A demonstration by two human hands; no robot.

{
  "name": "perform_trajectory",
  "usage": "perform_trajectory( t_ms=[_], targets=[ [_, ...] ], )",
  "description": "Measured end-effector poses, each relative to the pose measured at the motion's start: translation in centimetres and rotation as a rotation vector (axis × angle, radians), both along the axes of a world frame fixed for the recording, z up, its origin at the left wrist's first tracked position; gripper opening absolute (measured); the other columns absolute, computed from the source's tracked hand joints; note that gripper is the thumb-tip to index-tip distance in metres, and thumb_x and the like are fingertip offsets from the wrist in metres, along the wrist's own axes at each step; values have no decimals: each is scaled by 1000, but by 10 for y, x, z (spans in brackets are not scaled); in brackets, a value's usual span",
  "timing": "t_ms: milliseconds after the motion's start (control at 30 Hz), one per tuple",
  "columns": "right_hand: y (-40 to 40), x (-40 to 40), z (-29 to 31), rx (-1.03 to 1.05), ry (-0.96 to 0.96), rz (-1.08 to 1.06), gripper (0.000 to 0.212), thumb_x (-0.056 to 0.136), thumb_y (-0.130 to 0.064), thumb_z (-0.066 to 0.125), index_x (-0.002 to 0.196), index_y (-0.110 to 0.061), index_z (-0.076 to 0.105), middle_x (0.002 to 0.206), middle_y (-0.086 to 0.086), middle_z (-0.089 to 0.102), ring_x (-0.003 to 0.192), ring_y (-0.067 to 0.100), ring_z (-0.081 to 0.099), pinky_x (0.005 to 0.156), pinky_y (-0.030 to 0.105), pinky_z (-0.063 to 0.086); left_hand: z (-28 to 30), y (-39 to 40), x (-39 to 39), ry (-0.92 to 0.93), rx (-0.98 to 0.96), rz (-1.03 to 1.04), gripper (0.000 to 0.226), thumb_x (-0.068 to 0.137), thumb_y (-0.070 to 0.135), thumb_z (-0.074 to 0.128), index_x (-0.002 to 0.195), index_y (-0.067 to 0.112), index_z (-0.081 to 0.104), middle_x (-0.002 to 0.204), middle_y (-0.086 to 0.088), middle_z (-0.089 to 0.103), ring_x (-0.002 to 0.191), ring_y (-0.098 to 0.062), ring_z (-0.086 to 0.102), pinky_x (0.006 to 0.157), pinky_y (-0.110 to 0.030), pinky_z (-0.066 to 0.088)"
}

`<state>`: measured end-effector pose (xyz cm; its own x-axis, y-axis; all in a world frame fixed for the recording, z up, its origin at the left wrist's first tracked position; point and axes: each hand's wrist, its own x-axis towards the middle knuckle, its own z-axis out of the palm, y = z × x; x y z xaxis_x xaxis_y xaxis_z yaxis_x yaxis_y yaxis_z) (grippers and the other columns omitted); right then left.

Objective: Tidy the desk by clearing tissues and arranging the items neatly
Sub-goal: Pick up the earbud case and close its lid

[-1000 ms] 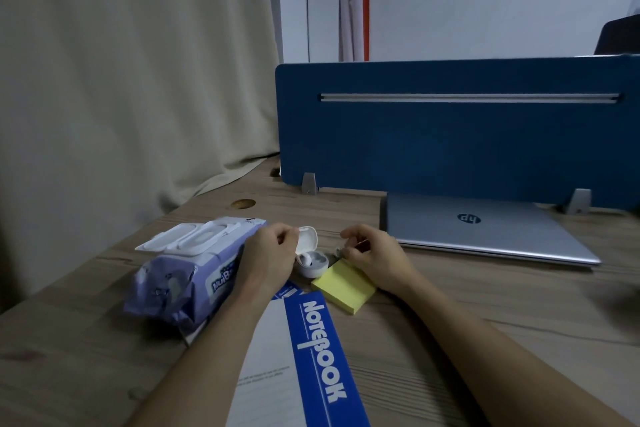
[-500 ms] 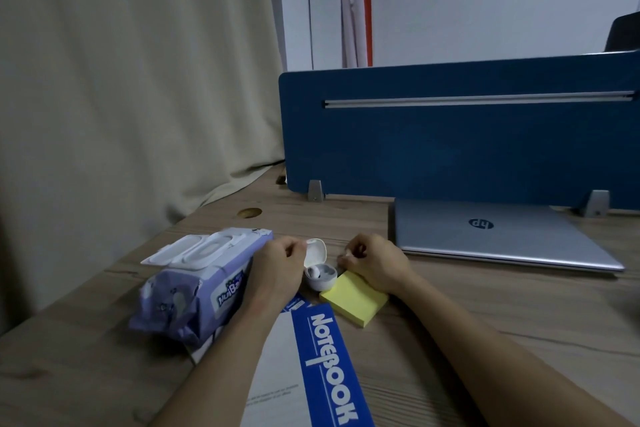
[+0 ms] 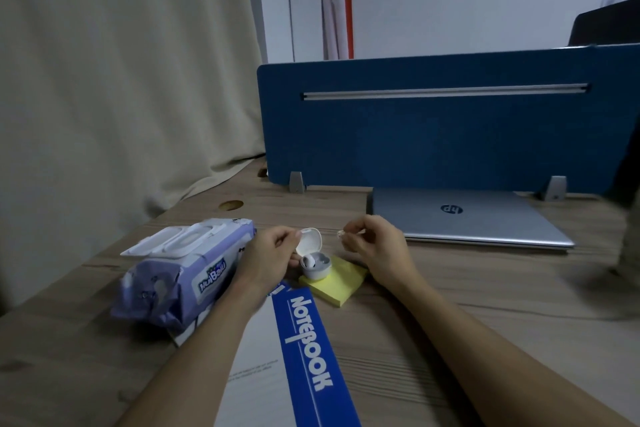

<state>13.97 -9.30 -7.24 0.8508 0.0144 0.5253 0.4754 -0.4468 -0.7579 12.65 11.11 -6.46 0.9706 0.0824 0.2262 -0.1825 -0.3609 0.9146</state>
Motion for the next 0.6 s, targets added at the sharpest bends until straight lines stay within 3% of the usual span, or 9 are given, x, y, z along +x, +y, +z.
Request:
perform_trajectory(
  t_ms=[67,200,600],
  targets=[
    [-3,-9,-2,-6,-24,21,1,88,-15,69,88,-16,69,95,-1,65,84,11,66,76,30,57,0,-1,0,6,-9,-16,19,99,29,54,98,20,70,77,-7,72,72,-20,70,70,-36,61],
    [2,-25,-4,-130,-106,19,10,86,-11,69,90,-19,73,94,-9,64,85,3,62,77,19,52,-1,-1,-1,-14,5,-49,19,99,29,54,100,20,70,82,-7,74,74,-17,72,71,-34,61],
    [9,-32,1,-264,-177,110,15,85,-1,65,90,-12,73,95,-5,67,87,4,60,77,14,48,-4,-2,0,-36,28,-77,19,99,32,53,100,22,69,80,-2,73,74,-15,71,74,-34,60]
  ],
)
